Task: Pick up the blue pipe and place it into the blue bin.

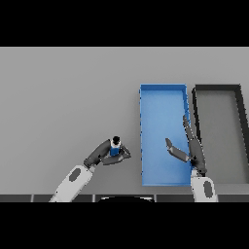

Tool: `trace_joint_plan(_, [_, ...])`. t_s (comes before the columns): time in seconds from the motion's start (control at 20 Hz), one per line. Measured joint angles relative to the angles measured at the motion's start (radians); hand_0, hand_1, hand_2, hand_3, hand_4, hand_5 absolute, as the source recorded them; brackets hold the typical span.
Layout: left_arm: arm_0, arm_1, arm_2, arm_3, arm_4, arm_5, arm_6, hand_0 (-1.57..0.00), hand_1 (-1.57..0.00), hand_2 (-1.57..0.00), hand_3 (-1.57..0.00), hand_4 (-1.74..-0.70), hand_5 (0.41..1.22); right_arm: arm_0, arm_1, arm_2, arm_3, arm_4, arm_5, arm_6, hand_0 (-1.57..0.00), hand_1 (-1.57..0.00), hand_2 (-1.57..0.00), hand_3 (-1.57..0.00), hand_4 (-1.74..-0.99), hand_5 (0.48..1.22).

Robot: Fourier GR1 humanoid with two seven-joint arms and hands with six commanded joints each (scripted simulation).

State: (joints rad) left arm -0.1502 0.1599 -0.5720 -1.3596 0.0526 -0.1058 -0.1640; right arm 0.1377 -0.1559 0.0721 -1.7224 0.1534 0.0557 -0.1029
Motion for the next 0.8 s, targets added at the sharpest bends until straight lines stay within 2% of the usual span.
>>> trace_joint_plan(0.2, [-0.002, -0.022, 0.009, -0.045, -0.023, 0.019, -0.031, -1.47, -1.48, -1.5, -1.49, -1.48, 1.188, -0.01, -0.003, -0.008, 0.01, -0.005, -0.001, 0.017, 0.0, 0.0, 0.0, 0.0, -1.219, 0.628])
trace_joint_plan(0.4, [-0.018, -0.039, 0.024, -0.109, -0.018, 0.015, -0.035, -1.53, -1.53, -1.54, -1.54, -1.47, 1.207, 0.002, -0.001, -0.004, 0.005, -0.007, 0.005, -0.01, 0.0, 0.0, 0.0, 0.0, -1.22, 0.638])
trace_joint_plan(0.55, [-0.045, -0.054, 0.027, -0.171, -0.01, -0.004, 0.003, -1.55, -1.55, -1.56, -1.55, -1.47, 1.214, -0.019, -0.011, -0.013, 0.015, 0.007, -0.008, 0.017, 0.0, 0.0, 0.0, 0.0, -1.194, 0.642])
trace_joint_plan(0.6, [-0.064, -0.059, 0.031, -0.181, -0.009, -0.012, 0.019, -1.55, -1.56, -1.56, -1.56, -1.47, 1.215, -0.01, -0.019, -0.014, 0.002, 0.008, -0.005, 0.002, 0.0, 0.0, 0.0, 0.0, -1.184, 0.643])
trace_joint_plan(0.8, [-0.081, -0.064, 0.027, -0.232, -0.014, -0.041, 0.074, -1.56, -1.56, -1.57, -1.57, -1.47, 1.219, -0.014, -0.019, -0.011, 0.017, 0.02, -0.009, 0.0, 0.0, 0.0, 0.0, 0.0, -1.158, 0.643])
